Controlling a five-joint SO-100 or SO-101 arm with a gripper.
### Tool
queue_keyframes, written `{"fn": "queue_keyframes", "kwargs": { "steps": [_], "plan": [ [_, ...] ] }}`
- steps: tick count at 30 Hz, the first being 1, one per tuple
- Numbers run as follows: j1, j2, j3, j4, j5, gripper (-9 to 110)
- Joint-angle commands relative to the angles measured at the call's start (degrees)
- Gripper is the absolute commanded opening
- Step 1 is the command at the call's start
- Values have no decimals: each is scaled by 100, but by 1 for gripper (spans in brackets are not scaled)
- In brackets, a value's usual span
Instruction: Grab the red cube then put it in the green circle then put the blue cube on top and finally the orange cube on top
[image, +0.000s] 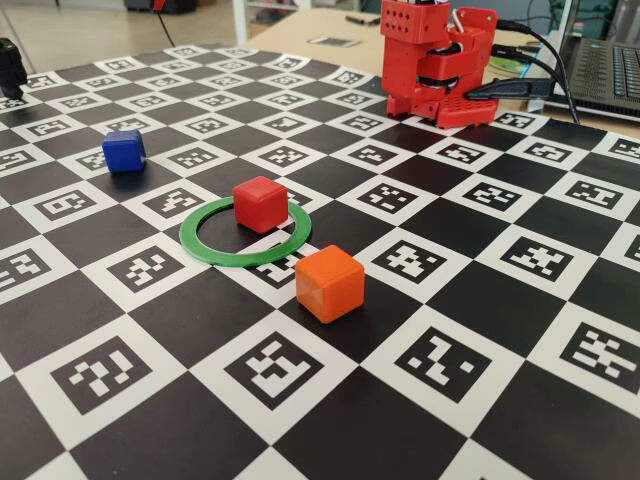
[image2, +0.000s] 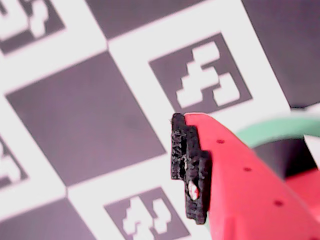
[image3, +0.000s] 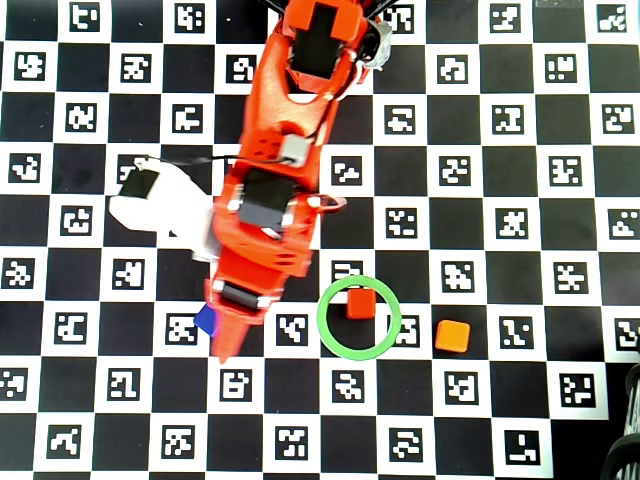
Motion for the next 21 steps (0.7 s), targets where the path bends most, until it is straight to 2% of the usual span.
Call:
{"fn": "queue_keyframes", "kwargs": {
  "steps": [1, 6, 17, 21],
  "plan": [
    [158, 123, 88, -281, 149, 50],
    [114, 62, 694, -870, -343, 50],
    [176, -202, 1406, -1740, -2443, 53],
    [272, -334, 1389, -1846, -2918, 53]
  ]
}}
